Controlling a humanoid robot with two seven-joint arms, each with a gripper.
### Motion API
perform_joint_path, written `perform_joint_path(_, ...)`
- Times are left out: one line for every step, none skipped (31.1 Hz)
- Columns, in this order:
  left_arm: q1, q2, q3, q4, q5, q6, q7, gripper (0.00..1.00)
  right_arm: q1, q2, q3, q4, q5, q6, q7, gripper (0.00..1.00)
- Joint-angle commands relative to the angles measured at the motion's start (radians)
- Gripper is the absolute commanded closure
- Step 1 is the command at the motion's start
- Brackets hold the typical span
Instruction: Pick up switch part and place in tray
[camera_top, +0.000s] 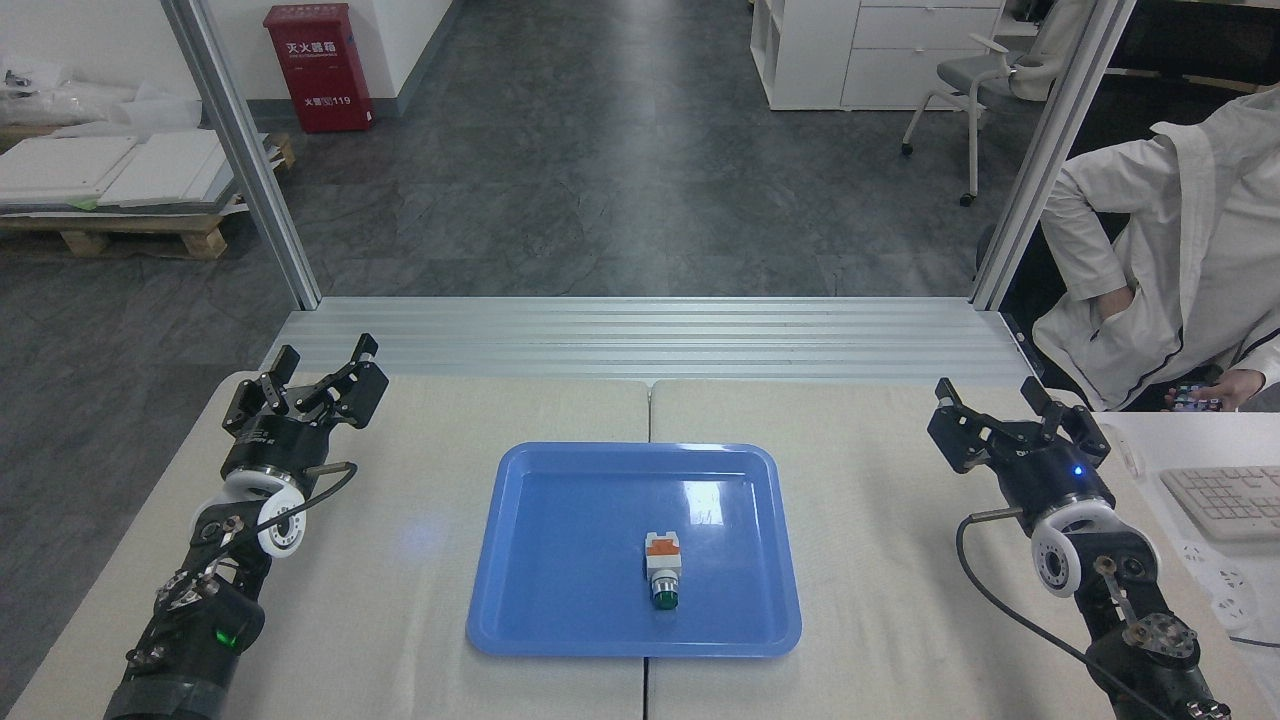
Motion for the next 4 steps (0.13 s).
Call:
perform_joint_path(0.0,0.0,0.0,0.0,0.0,0.0,0.0,0.0,0.004,-0.001,0.001,-0.017,0.005,-0.001,-0.006,0.01)
perform_joint_path(0.0,0.0,0.0,0.0,0.0,0.0,0.0,0.0,0.004,0.002,-0.002,-0.022,0.0,-0.002,-0.008,0.01)
perform_joint_path(0.0,0.0,0.0,0.0,0.0,0.0,0.0,0.0,0.006,0.004,-0.004,-0.023,-0.001,-0.002,-0.009,0.01)
perform_joint_path(0.001,0.0,0.0,0.0,0.0,0.0,0.0,0.0,0.006,0.005,-0.002,-0.026,0.002,-0.002,-0.017,0.01)
